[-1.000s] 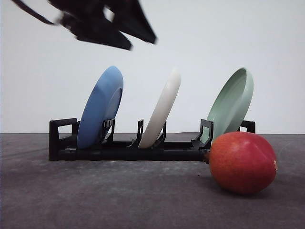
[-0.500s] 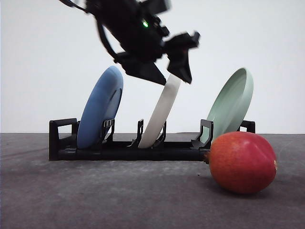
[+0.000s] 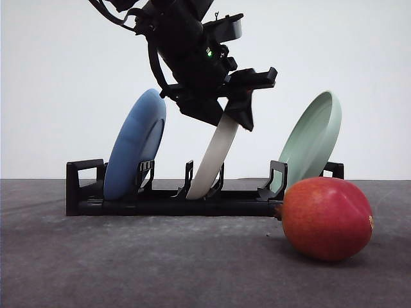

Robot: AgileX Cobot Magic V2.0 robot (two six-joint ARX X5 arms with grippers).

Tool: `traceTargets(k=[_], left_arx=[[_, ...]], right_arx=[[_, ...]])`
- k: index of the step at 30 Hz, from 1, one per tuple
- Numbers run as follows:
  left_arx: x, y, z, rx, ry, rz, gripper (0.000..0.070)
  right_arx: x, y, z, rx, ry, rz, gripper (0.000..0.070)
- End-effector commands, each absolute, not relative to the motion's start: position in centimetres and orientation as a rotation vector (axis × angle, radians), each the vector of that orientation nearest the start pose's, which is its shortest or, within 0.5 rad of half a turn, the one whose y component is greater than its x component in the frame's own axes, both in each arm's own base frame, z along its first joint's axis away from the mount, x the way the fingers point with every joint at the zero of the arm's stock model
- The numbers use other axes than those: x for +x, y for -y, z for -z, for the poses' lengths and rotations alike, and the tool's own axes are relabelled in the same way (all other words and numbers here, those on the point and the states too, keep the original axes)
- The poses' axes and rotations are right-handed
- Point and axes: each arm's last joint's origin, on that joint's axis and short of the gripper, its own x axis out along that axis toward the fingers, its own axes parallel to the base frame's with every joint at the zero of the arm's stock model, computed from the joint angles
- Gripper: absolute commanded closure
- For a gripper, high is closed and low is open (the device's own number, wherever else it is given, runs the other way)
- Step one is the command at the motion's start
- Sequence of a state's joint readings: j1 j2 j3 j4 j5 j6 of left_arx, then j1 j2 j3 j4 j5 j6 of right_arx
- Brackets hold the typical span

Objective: Place pomegranate in white plate

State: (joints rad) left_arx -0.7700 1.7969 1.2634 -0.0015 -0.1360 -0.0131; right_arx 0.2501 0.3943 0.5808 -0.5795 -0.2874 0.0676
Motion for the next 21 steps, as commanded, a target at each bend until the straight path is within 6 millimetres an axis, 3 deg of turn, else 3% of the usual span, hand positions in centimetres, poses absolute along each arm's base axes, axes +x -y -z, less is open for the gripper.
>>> traceTargets(k=[1, 4, 15, 21], left_arx=[[29.4, 28.5, -24.2, 0.216, -0.481, 0.618, 0.0651], [29.4, 28.5, -24.4, 0.222, -0.495, 0.617, 0.0689], [29.2, 28.3, -26.2, 0.147, -0.516, 0.596, 0.0689], [28.7, 27.8, -28.1, 0.078, -0.483, 0.59, 0.0689]], right_arx=[[8.9, -3.2, -27.9, 0.07, -0.388, -0.524, 0.0296], [8.9, -3.2, -27.9, 0.07, -0.388, -0.524, 0.0296], [8.9, -3.2, -27.9, 0.071, -0.388, -0.524, 0.0296], [8.9, -3.2, -27.9, 0.071, -0.388, -0.524, 0.0296]])
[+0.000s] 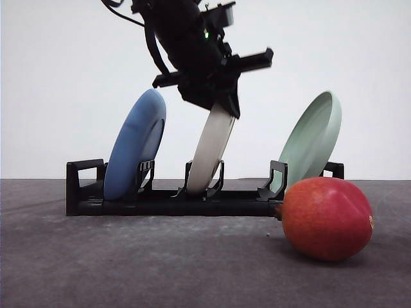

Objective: Place pomegranate in white plate

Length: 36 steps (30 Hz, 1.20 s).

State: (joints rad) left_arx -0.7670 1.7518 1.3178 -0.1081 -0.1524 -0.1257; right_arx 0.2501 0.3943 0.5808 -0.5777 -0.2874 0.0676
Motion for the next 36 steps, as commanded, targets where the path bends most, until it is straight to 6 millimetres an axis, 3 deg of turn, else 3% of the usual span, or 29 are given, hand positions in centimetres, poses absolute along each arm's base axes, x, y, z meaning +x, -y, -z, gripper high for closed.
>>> traceTargets(k=[1, 14, 24, 28, 36], left_arx=[[28.6, 27.6, -28.4, 0.064, -0.477, 0.589, 0.0689], [26.4, 25.5, -33.2, -0.074, -0.413, 0.592, 0.0689], [22.2, 22.8, -36.3, -0.077, -0.465, 0.668, 0.0688], [19.9, 21.6, -35.9, -0.094, -0.431, 0.701, 0.0688], [15.2, 18.6, -32.5, -0.156, -0.316, 0.729, 0.0688]], right_arx=[[8.9, -3.2, -27.9, 0.071, -0.388, -0.524, 0.0296], [8.9, -3.2, -27.9, 0.075, -0.393, -0.525, 0.0296], [8.9, -3.2, -27.9, 0.075, -0.393, -0.524, 0.0296], [8.9, -3.2, -27.9, 0.075, -0.393, -0.524, 0.0296], [8.9, -3.2, -27.9, 0.075, -0.393, -0.524, 0.0296]])
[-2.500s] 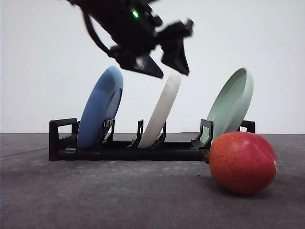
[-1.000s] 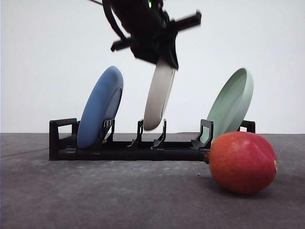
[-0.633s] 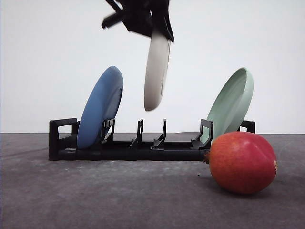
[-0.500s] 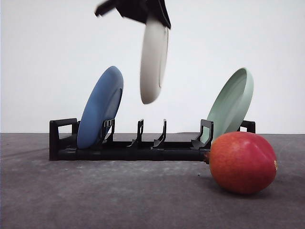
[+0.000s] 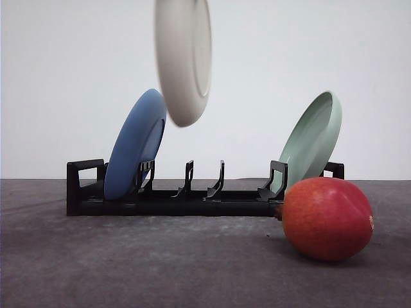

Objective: Place pomegranate in white plate

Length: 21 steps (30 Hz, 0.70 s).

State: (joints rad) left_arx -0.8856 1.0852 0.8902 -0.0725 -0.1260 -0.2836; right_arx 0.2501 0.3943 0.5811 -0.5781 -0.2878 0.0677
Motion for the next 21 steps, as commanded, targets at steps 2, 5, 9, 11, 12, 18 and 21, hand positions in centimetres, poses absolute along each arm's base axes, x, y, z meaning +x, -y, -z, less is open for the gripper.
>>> traceTargets(k=[2, 5, 9, 11, 12, 18, 21], left_arx=[[14.0, 18.0, -31.7, -0.139, -0.293, 0.754, 0.0688], [12.5, 17.4, -30.6, -0.073, -0.28, 0.802, 0.0688], [11.2, 17.3, -29.3, 0.067, -0.302, 0.827, 0.0688], [10.7, 17.4, -28.8, 0.183, -0.312, 0.844, 0.0688], [10.5, 17.5, -28.5, 0.245, -0.314, 0.856, 0.0688], [9.3, 18.2, -27.0, 0.572, -0.313, 0.935, 0.0688], [9.1, 18.7, -26.0, 0.721, -0.327, 0.953, 0.0689]], right_arx=[[8.9, -3.2, -27.9, 0.075, -0.393, -0.524, 0.0296], [8.9, -3.2, -27.9, 0.076, -0.393, -0.524, 0.0296], [8.9, -3.2, -27.9, 0.076, -0.393, -0.524, 0.0296], [8.9, -3.2, -27.9, 0.076, -0.393, -0.523, 0.0296], [8.9, -3.2, -27.9, 0.079, -0.394, -0.523, 0.0296], [8.9, -3.2, -27.9, 0.098, -0.399, -0.519, 0.0296], [8.9, -3.2, -27.9, 0.1, -0.399, -0.518, 0.0296]])
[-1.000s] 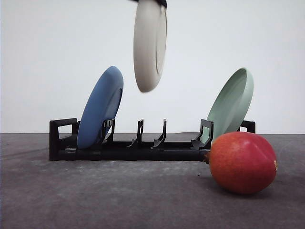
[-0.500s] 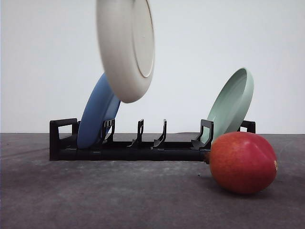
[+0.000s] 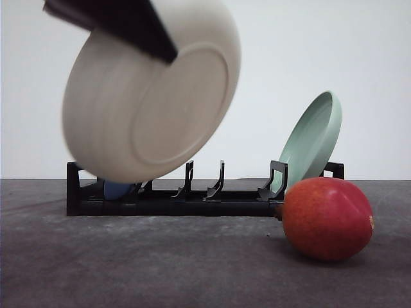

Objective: Place pomegranate in white plate

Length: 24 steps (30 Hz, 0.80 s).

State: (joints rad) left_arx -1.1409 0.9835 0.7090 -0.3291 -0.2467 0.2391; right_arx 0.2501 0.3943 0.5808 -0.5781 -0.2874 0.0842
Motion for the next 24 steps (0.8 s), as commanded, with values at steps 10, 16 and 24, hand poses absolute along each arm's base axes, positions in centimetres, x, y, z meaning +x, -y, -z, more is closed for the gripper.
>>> traceTargets(k=[10, 16, 24], left_arx=[[9.1, 21.2, -21.9, 1.203, -0.36, 0.875, 0.069], [9.5, 22.5, -19.0, 1.424, -0.407, 0.863, 0.069], [9.6, 23.5, -17.0, 1.478, -0.438, 0.867, 0.069]], right_arx=[[8.9, -3.2, -27.9, 0.1, -0.399, -0.518, 0.0296], [8.9, -3.2, -27.9, 0.1, -0.399, -0.518, 0.0296], [8.9, -3.2, -27.9, 0.1, -0.399, -0.518, 0.0296]])
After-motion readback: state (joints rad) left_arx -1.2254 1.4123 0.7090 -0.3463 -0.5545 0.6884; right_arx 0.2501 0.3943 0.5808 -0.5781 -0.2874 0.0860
